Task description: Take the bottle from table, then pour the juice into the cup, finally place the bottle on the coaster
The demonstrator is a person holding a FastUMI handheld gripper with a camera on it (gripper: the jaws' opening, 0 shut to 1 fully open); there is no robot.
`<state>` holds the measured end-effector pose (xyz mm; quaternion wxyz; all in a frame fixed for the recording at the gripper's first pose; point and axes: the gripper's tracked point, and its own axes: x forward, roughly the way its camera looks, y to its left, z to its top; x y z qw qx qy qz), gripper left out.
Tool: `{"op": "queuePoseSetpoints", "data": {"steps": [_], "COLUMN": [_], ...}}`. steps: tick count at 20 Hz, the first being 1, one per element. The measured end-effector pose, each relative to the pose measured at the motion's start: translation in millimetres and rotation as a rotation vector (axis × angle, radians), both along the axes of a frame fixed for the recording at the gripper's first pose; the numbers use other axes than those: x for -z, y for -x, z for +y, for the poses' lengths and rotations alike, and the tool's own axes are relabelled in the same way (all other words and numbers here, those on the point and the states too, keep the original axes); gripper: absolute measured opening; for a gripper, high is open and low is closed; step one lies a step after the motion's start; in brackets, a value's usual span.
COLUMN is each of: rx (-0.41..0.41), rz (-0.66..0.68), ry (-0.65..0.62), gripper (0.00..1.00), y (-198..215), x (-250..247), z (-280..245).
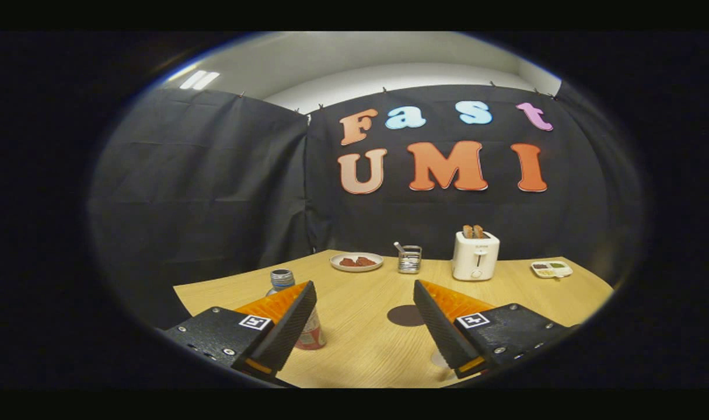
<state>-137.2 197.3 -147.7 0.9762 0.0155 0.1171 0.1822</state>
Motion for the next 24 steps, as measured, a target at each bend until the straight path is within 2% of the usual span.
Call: {"op": "queuePoseSetpoints", "data": {"steps": [4, 16, 21, 24], "rx": [-0.064, -0.132, -0.133, -0.137], "rz": [0.035, 0.129, 0.168, 0.194], "ry": [-0.013, -0.013, -0.017, -0.018], "gripper": [1.0, 1.0, 0.99, 0.93], "y": [7, 22, 23, 27], "x": [20, 64, 75, 82], "z": [26, 72, 84, 95]}}
